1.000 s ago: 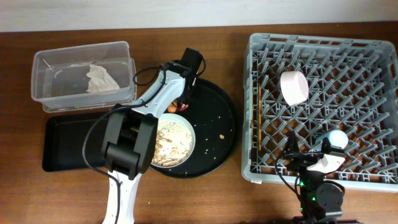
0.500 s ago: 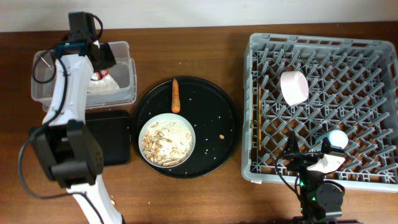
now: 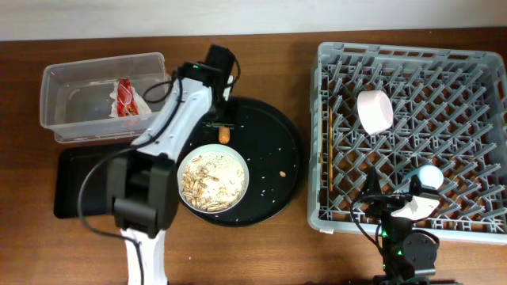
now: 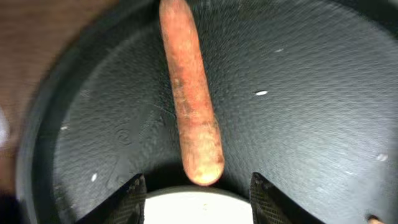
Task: Sort waste into correct bins and load items into the dishwasher rack
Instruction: 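Grasp the carrot with the left gripper and place it on black tray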
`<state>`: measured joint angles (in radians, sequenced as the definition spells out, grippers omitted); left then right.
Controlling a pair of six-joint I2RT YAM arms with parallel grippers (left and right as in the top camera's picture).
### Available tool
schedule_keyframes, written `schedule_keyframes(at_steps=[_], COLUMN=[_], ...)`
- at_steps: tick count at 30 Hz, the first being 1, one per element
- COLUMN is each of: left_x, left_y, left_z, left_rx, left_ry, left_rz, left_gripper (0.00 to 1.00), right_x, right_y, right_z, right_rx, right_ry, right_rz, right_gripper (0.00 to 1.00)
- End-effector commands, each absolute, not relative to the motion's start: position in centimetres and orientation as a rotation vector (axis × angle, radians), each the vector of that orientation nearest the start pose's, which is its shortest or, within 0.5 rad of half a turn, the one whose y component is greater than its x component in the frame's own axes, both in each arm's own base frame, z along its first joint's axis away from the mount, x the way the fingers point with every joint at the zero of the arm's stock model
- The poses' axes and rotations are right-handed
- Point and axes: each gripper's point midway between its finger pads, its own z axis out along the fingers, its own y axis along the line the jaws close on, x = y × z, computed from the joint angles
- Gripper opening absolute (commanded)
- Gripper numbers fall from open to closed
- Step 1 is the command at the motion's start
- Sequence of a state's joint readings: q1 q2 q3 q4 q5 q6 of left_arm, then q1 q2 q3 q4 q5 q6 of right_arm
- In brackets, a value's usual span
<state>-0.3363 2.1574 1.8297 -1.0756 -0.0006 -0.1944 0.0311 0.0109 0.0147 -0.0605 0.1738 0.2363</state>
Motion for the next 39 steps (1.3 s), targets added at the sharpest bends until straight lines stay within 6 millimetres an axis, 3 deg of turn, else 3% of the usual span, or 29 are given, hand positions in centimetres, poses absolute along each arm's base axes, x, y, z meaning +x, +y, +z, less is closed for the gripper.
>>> schedule_keyframes(at_steps=[1,3,5,6,7,9,11,13,16,17,19,21,23,25,27,29,30,32,33,35,37,39], left_x=[42.8,42.3,42.2,42.1,42.2,43.1,45.0,44.9,40.1,38.6,36.4,34.0,31.9,30.2,28.6,28.6,29.2,29.5,29.4,29.6,30.3,32.1], left_y=[-15.1,-15.0,-15.0,-14.9,-14.9,-15.0,-13.9,-11.4,-5.2,-2.9,-0.9,0.6,1.2,2.0,4.9,6.6,7.1,8.0,8.1,7.2,6.4,2.1], left_z=[2.4,0.0,-1.0,-1.1,-1.1,0.1,5.4,11.3,16.9,18.0,19.0,18.8,17.5,15.4,12.3,9.1,7.1,5.0,4.6,5.1,7.0,10.4], left_rx=[0.217,0.212,0.214,0.214,0.212,0.2,0.146,0.074,-0.184,-0.34,-0.499,-0.611,-0.703,-0.809,-1.056,-1.24,-1.304,-1.35,-1.358,-1.24,-1.108,-0.704], left_ry=[3.06,3.116,3.132,3.136,3.134,3.104,3.032,2.977,3.032,3.039,3.051,3.043,3.026,2.997,2.938,2.868,2.815,2.751,2.743,2.809,2.834,2.855], left_rz=[-0.05,-0.044,-0.037,-0.035,-0.036,-0.049,-0.07,-0.068,0.016,0.085,0.133,0.247,0.289,0.283,0.289,0.185,0.071,0.013,0.0,-0.08,-0.127,-0.268], left_gripper=[0.51,0.48,0.41,0.27,0.21,0.18,0.17,0.15,0.05,0.04,0.03,0.03,0.04,0.04,0.05,0.05,0.18,0.57,0.66,0.66,0.66,0.66], right_x=[24.4,24.4,24.4,24.4,24.4,24.4,24.4,24.4,24.4,24.4,24.4,24.4,24.4,24.4,24.4,24.4,24.4,24.4,24.4,24.4,24.4,24.4], right_y=[-2.3,-2.3,-2.3,-2.3,-2.3,-2.3,-2.3,-2.3,-2.3,-2.3,-2.3,-2.3,-2.3,-2.3,-2.3,-2.3,-2.3,-2.3,-2.3,-2.3,-2.3,-2.3], right_z=[16.0,16.0,16.0,16.0,16.0,16.0,16.0,16.0,16.0,16.0,16.0,16.0,16.0,16.0,16.0,16.0,16.0,16.0,16.0,16.0,16.0,16.0], right_rx=[0.307,0.307,0.307,0.307,0.307,0.307,0.307,0.307,0.307,0.307,0.307,0.307,0.307,0.307,0.307,0.307,0.307,0.307,0.307,0.307,0.307,0.307], right_ry=[1.602,1.602,1.602,1.602,1.602,1.602,1.602,1.602,1.602,1.602,1.602,1.602,1.602,1.602,1.602,1.602,1.602,1.602,1.602,1.602,1.602,1.602], right_rz=[0.066,0.067,0.067,0.067,0.067,0.066,0.067,0.067,0.067,0.066,0.067,0.067,0.067,0.067,0.067,0.067,0.067,0.067,0.067,0.067,0.067,0.067], right_gripper=[0.98,0.98,0.98,0.98,0.98,0.98,0.98,0.98,0.98,0.98,0.98,0.98,0.98,0.98,0.98,0.98,0.98,0.98,0.98,0.98,0.98,0.98])
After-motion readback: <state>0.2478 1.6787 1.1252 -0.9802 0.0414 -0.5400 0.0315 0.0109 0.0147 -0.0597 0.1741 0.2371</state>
